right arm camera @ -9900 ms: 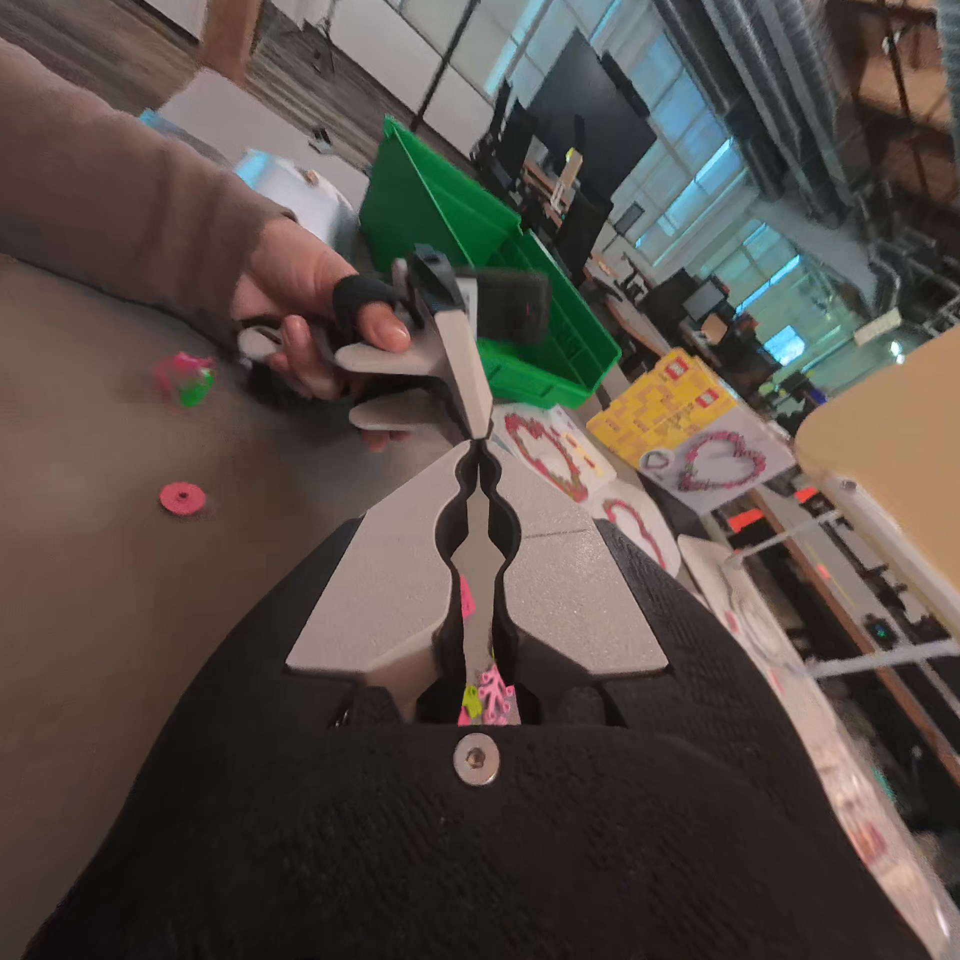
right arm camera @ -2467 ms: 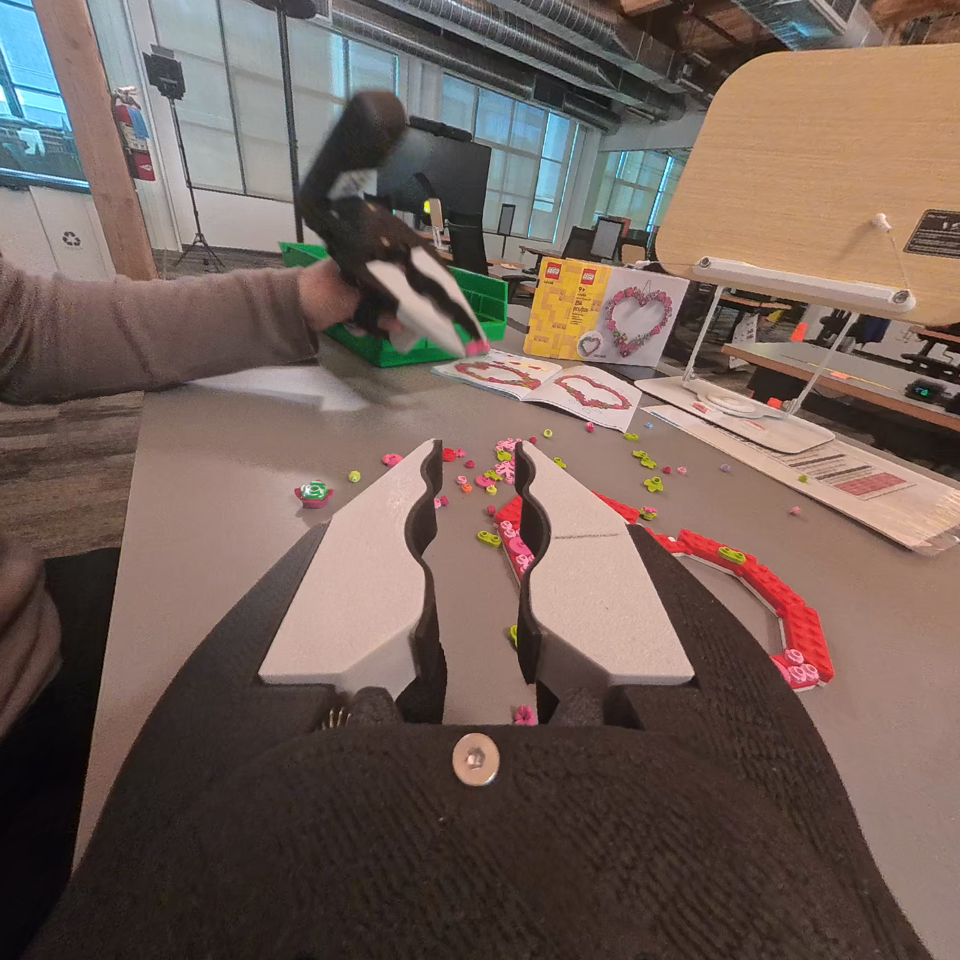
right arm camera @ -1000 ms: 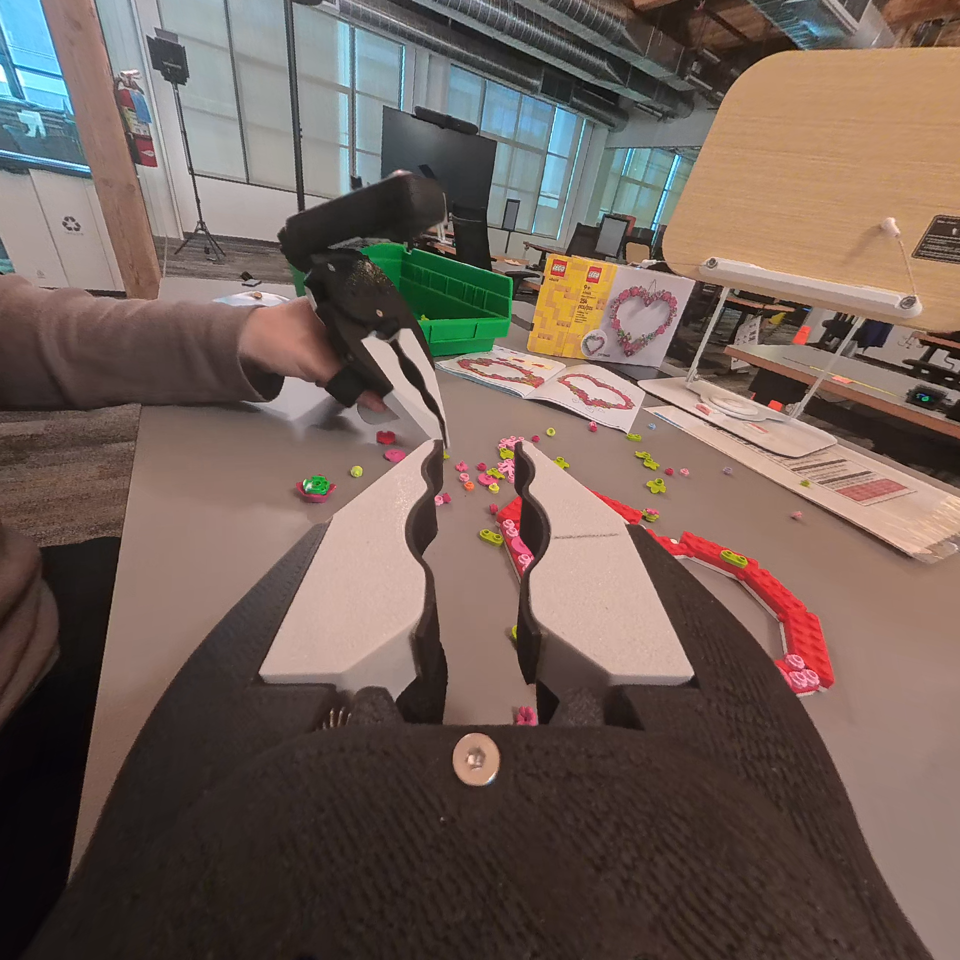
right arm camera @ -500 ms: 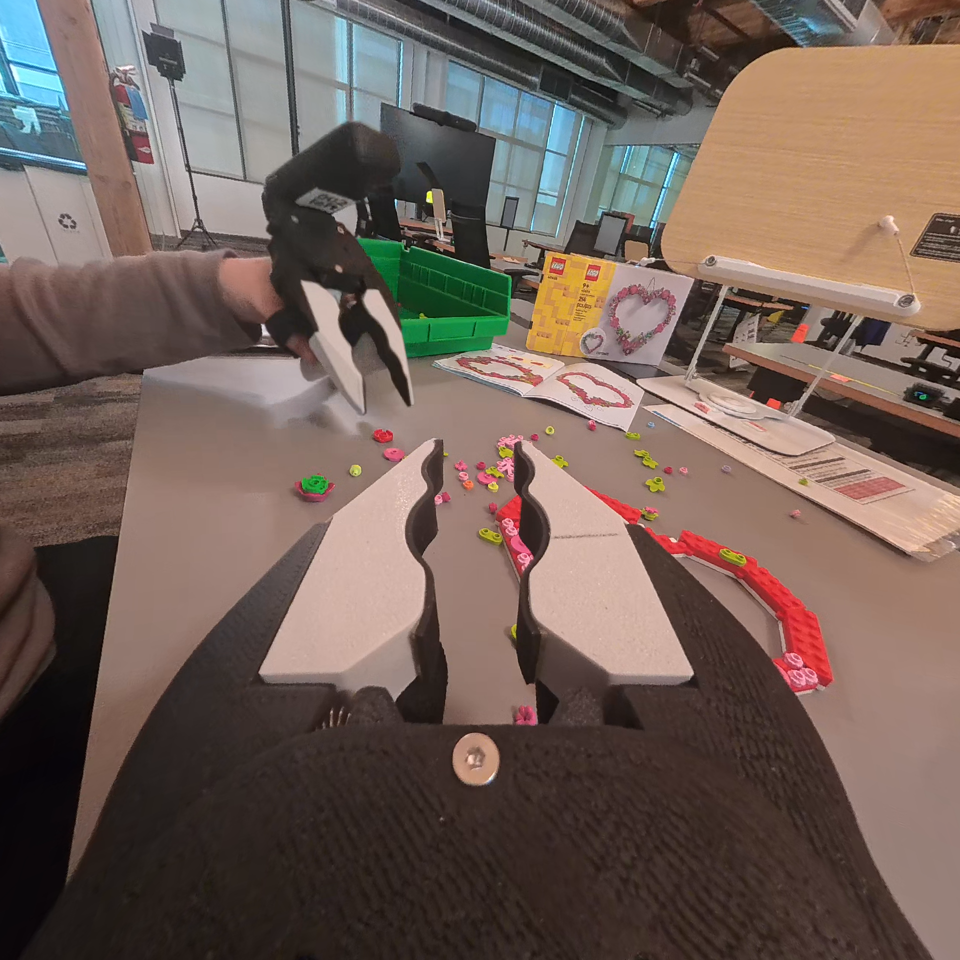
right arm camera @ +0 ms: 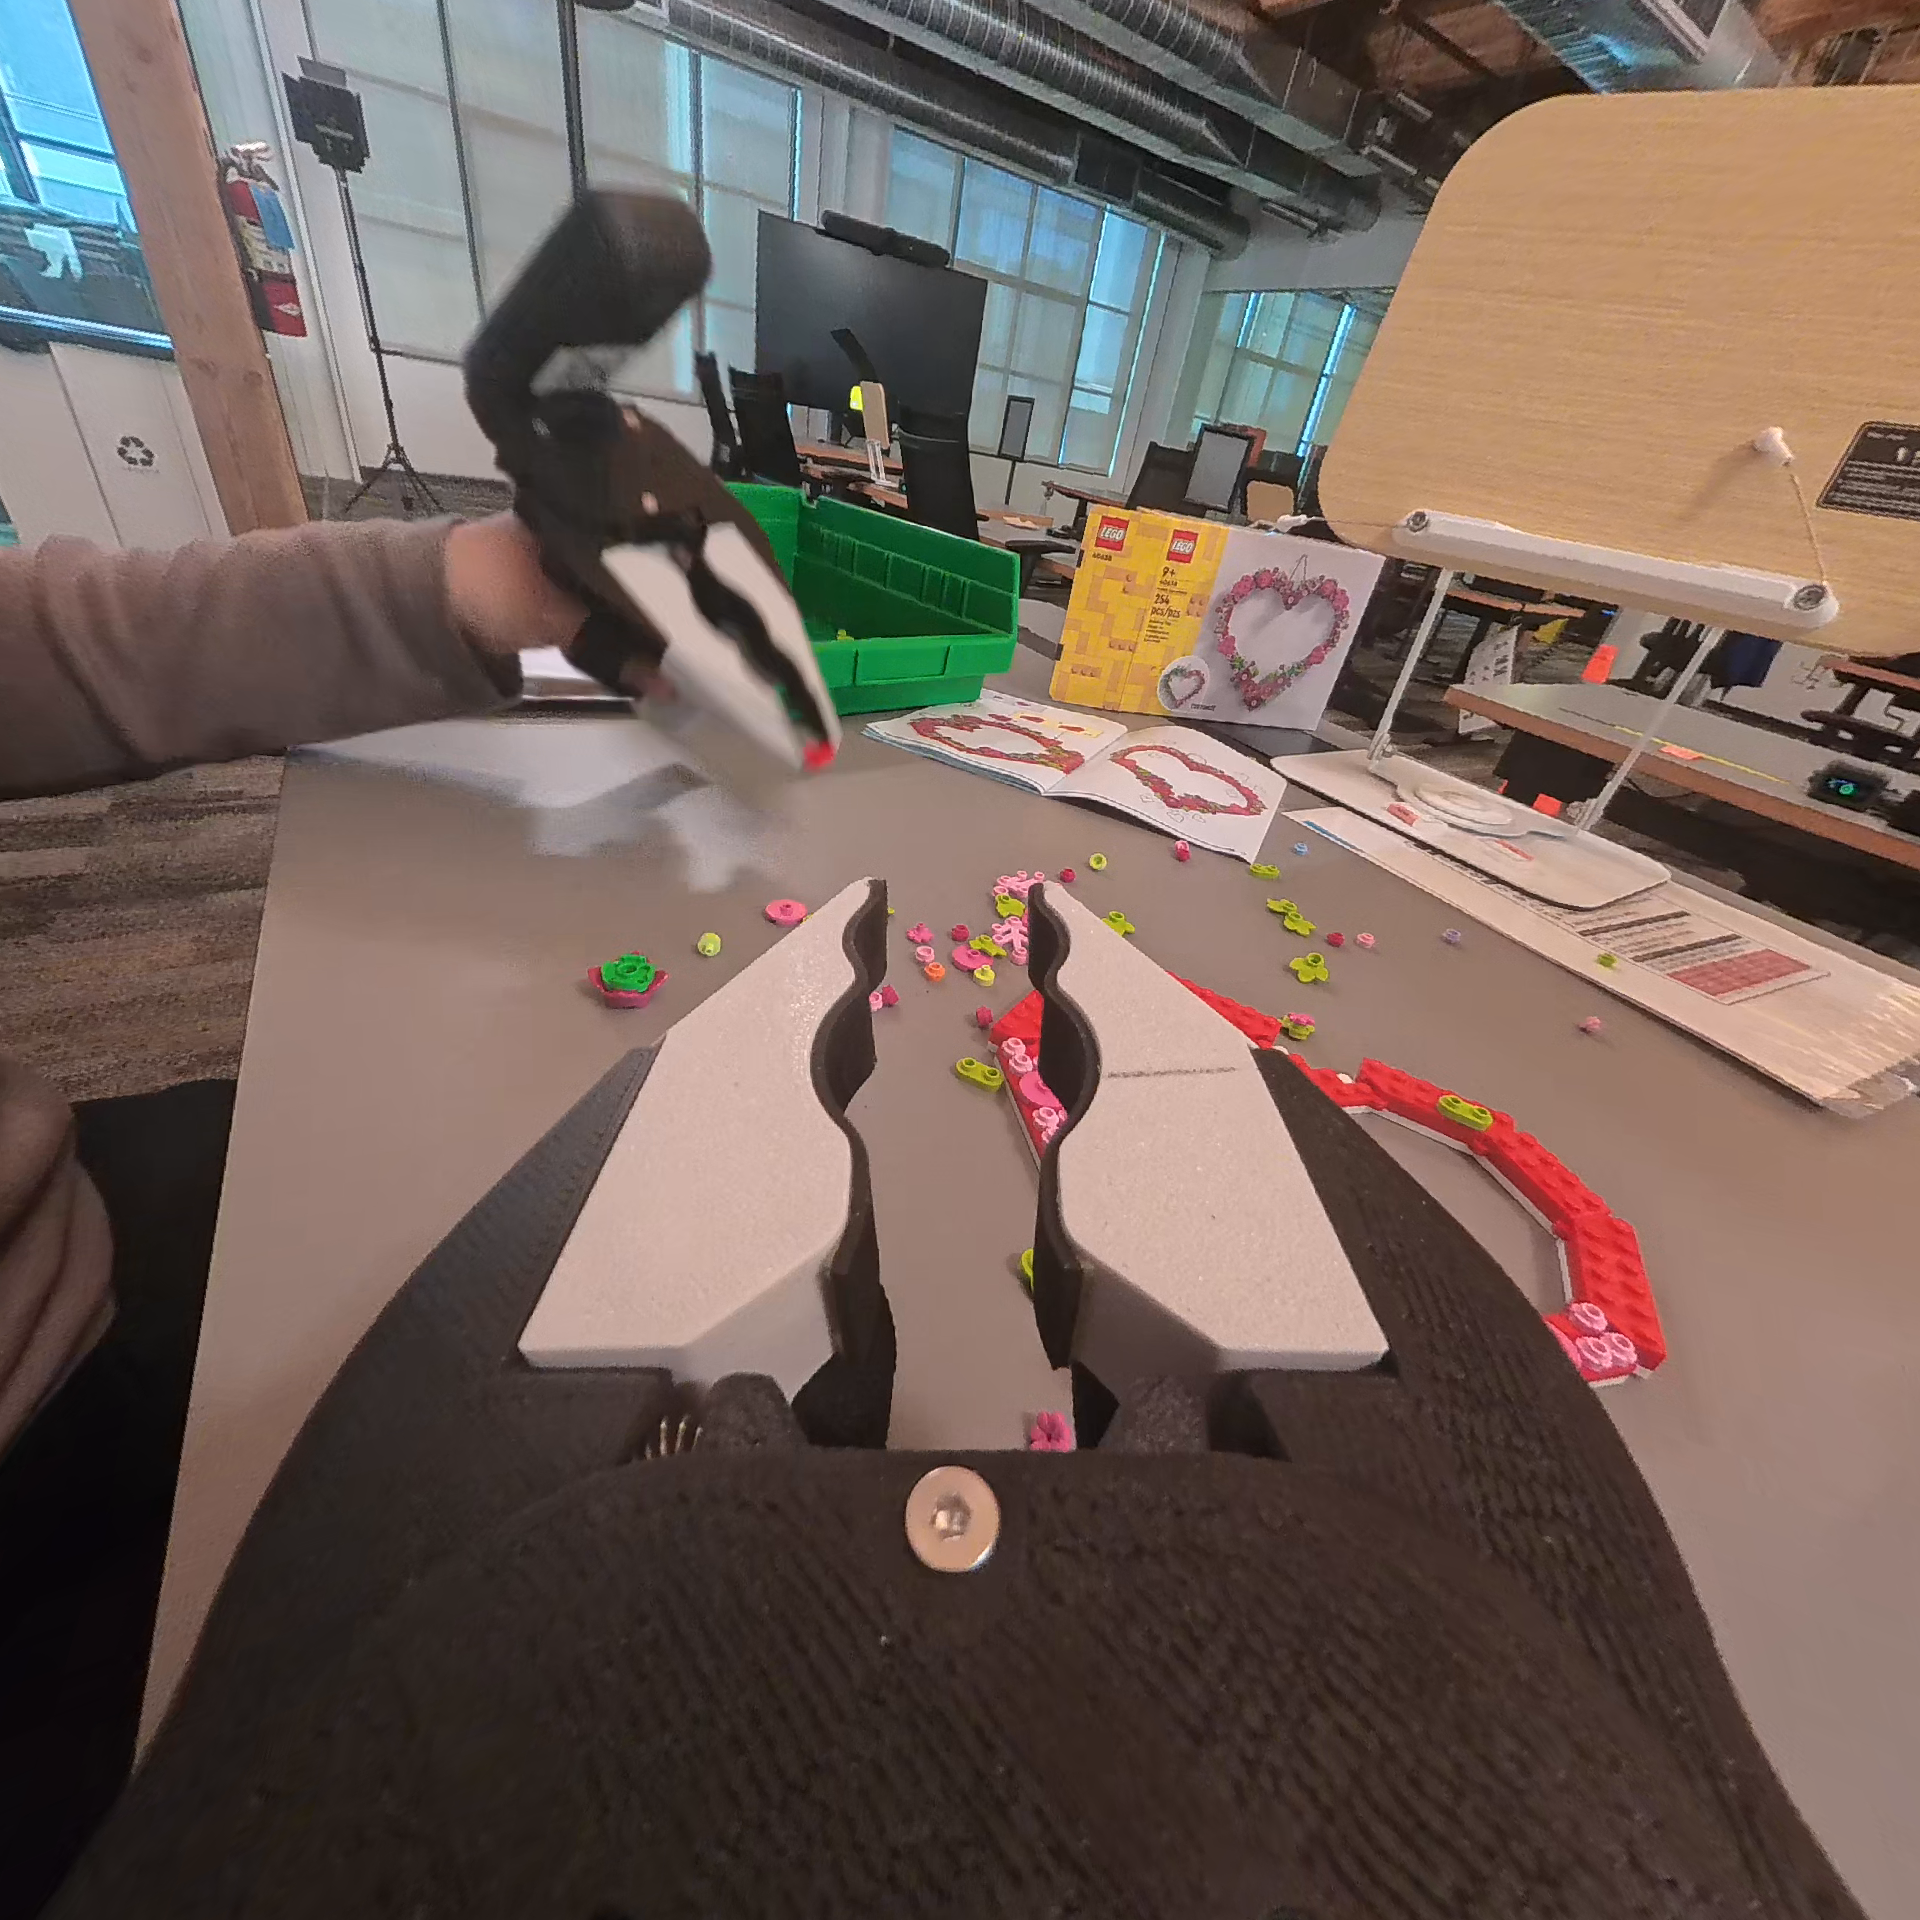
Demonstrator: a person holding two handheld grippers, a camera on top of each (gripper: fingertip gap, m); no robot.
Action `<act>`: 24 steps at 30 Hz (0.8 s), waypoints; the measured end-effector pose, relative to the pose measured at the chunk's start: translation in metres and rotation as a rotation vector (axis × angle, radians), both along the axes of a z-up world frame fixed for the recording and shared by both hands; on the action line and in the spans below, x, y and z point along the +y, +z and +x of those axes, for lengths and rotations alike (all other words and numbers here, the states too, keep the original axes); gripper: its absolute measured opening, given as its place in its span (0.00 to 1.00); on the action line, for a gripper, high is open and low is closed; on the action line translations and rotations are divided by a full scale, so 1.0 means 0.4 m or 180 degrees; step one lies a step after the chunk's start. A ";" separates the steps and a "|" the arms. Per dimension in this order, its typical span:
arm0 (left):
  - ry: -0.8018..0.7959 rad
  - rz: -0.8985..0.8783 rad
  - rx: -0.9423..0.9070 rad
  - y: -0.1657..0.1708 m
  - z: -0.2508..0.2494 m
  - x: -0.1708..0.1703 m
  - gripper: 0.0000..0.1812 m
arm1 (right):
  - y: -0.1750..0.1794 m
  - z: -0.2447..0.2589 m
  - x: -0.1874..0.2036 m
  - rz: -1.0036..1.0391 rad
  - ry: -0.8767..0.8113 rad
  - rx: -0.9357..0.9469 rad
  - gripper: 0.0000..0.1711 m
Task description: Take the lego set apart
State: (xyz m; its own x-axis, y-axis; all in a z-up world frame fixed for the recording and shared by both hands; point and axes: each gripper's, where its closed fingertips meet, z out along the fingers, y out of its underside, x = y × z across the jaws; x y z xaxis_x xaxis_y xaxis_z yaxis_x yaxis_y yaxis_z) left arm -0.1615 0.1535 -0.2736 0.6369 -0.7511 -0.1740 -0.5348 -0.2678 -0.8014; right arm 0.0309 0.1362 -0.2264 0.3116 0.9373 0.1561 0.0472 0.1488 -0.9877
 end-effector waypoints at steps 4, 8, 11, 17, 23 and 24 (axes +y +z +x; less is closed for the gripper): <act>0.1820 0.1306 -0.0010 0.251 -0.299 0.107 0.07 | 0.000 0.000 0.001 -0.0007 0.0000 0.0004 0.15; 0.2897 0.0575 0.0111 0.234 -0.535 0.137 0.27 | 0.000 0.000 0.000 -0.0003 -0.0001 0.0002 0.15; 0.3219 0.0240 0.0244 0.197 -0.617 0.152 0.51 | 0.000 -0.001 0.000 -0.0002 -0.0002 -0.0002 0.15; 0.2624 0.0348 -0.0105 0.214 -0.475 0.187 0.46 | -0.001 -0.001 0.002 -0.0014 -0.0013 -0.0008 0.15; 0.0701 -0.0576 -0.0414 0.038 -0.045 0.157 0.20 | 0.000 0.000 0.004 -0.0023 -0.0018 0.0006 0.15; 0.0572 -0.0747 -0.0276 -0.007 -0.018 0.152 0.16 | 0.001 0.001 0.003 -0.0019 -0.0018 0.0010 0.15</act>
State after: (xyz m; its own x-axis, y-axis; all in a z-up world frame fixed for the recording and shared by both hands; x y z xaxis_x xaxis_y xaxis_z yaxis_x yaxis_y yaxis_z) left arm -0.1686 0.2141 -0.2764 0.7680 -0.6383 0.0518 -0.3944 -0.5351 -0.7471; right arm 0.0312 0.1375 -0.2260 0.3173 0.9365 0.1494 0.0447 0.1426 -0.9888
